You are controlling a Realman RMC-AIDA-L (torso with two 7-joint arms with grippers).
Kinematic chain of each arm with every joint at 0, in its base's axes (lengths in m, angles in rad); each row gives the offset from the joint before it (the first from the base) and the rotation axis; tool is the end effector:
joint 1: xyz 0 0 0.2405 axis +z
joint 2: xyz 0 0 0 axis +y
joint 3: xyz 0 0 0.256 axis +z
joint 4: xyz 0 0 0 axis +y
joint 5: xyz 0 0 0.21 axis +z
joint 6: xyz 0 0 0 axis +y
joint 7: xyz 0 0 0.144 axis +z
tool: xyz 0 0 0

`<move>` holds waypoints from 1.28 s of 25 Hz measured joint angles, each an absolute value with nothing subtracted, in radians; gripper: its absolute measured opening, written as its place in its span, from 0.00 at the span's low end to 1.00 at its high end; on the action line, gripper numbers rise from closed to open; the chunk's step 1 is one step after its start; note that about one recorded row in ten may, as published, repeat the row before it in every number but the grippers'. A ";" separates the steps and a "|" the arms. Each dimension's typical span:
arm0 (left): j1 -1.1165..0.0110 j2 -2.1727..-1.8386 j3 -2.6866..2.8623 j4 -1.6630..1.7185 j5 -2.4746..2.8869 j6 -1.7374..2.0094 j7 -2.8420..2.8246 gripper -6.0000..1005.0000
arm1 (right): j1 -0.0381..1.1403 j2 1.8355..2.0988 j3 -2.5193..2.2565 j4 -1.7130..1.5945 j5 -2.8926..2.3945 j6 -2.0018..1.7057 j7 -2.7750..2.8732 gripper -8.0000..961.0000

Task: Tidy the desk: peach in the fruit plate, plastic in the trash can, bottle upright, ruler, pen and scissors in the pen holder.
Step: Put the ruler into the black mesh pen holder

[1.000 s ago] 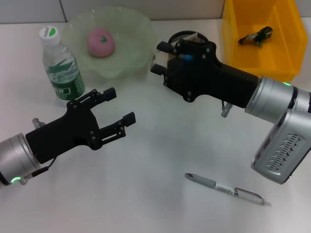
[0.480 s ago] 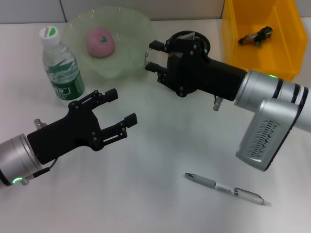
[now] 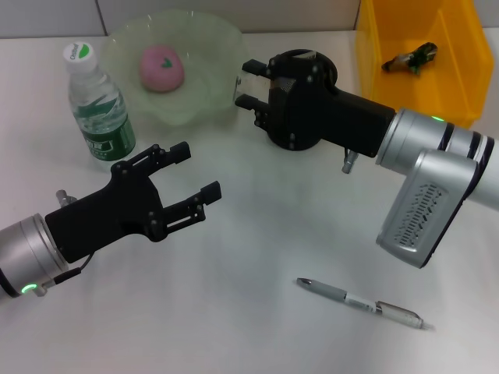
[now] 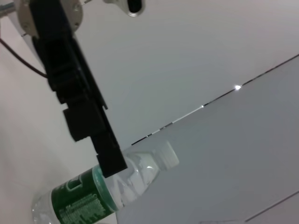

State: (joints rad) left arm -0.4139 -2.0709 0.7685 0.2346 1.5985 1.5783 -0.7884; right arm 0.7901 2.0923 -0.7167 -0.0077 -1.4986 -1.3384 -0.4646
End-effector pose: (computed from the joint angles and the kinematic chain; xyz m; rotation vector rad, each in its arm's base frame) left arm -0.2857 0.2725 -0.0397 -2.4616 -0.4314 -1.0341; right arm 0.1951 0.3578 -0.0799 -2.0620 -0.9893 0.4911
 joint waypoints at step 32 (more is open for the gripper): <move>-0.420 -2.071 0.769 0.243 1.598 1.580 -0.788 0.79 | 0.843 2.092 -0.418 0.089 -1.499 -1.210 0.106 0.41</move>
State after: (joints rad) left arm -0.4203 -2.0708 0.7685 0.2425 1.5984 1.5802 -0.7884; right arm 0.8430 2.0923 -0.4180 0.0888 -1.4986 -1.2102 0.1060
